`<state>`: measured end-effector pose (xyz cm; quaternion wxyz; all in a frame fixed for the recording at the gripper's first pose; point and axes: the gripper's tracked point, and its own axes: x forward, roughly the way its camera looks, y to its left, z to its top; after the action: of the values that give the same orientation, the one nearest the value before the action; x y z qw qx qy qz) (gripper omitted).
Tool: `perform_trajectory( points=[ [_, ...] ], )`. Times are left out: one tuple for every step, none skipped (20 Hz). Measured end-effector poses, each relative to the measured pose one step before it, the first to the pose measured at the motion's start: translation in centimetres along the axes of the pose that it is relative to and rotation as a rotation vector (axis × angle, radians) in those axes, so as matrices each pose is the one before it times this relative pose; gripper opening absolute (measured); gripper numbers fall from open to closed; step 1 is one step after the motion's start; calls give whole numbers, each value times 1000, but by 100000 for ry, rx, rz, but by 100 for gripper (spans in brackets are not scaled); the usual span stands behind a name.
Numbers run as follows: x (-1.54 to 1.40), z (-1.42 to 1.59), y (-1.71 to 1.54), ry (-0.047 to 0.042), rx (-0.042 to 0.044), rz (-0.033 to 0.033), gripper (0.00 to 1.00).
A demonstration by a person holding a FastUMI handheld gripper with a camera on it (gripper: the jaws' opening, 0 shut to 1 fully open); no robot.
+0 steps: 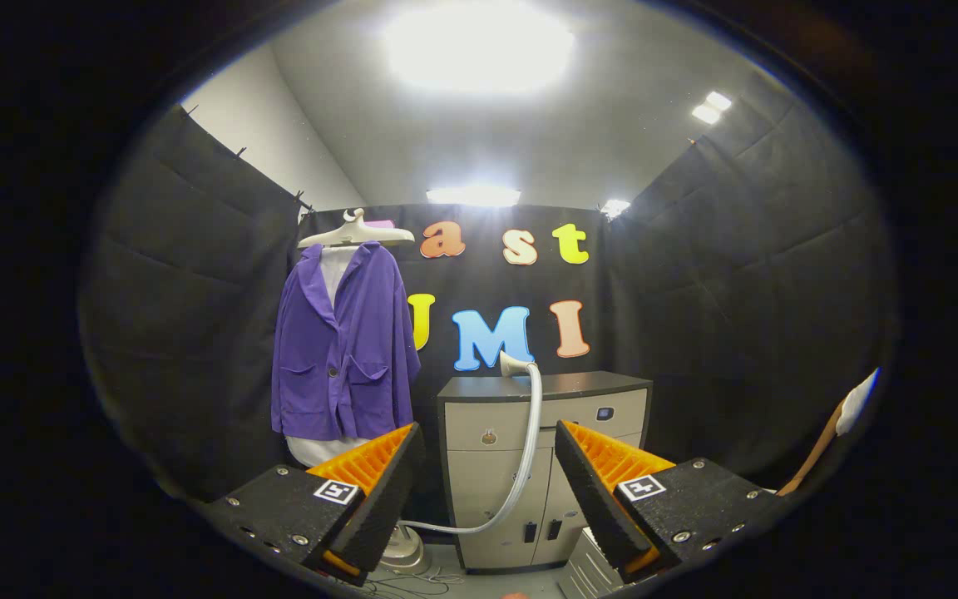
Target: Iron the clothes twice with a garment steamer, once on the left side and once on the right side.
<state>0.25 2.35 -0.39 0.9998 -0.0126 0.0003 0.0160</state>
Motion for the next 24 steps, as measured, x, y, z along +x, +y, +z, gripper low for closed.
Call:
perform_trajectory(
  points=[
    [-14, 27, 66, -42, -74, 63, 97],
    [-41, -51, 47, 34, 1, 70, 97],
    [-67, 14, 2, -136, -79, -64, 97],
    [-20, 107, -24, -273, -175, -143, 97],
    [-39, 21, -47, -292, -123, -123, 97],
    [52, 12, -18, -106, 30, -64, 97],
    [45, -12, 56, 232, 193, 118, 97],
    [-25, -66, 111, 227, 249, 110, 97],
    [-7, 12, 54, 142, 283, -31, 97],
    [-30, 11, -37, 54, 167, 28, 97],
    [-7, 46, 21, -50, -70, 85, 97],
    [-26, -37, -49, -13, -250, 42, 97],
    [125, 96, -19, 2, -242, -12, 97],
    [154, 77, 74, 76, -222, -8, 97],
    [266, 276, 51, -49, -165, -181, 97],
    [311, 350, -46, -221, -130, -160, 96],
    [367, 570, -88, -425, -97, -74, 97],
    [379, 492, -198, -639, -73, -250, 97],
    [490, 609, -297, -380, -64, -356, 97],
    [650, 589, -315, -374, 51, -187, 97],
    [600, 427, -223, 112, 72, 93, 97],
    [719, 363, -348, 320, 57, 102, 97],
    [818, 430, -445, 216, 204, -106, 97],
    [833, 410, -419, 267, 134, 69, 97]
  ],
)
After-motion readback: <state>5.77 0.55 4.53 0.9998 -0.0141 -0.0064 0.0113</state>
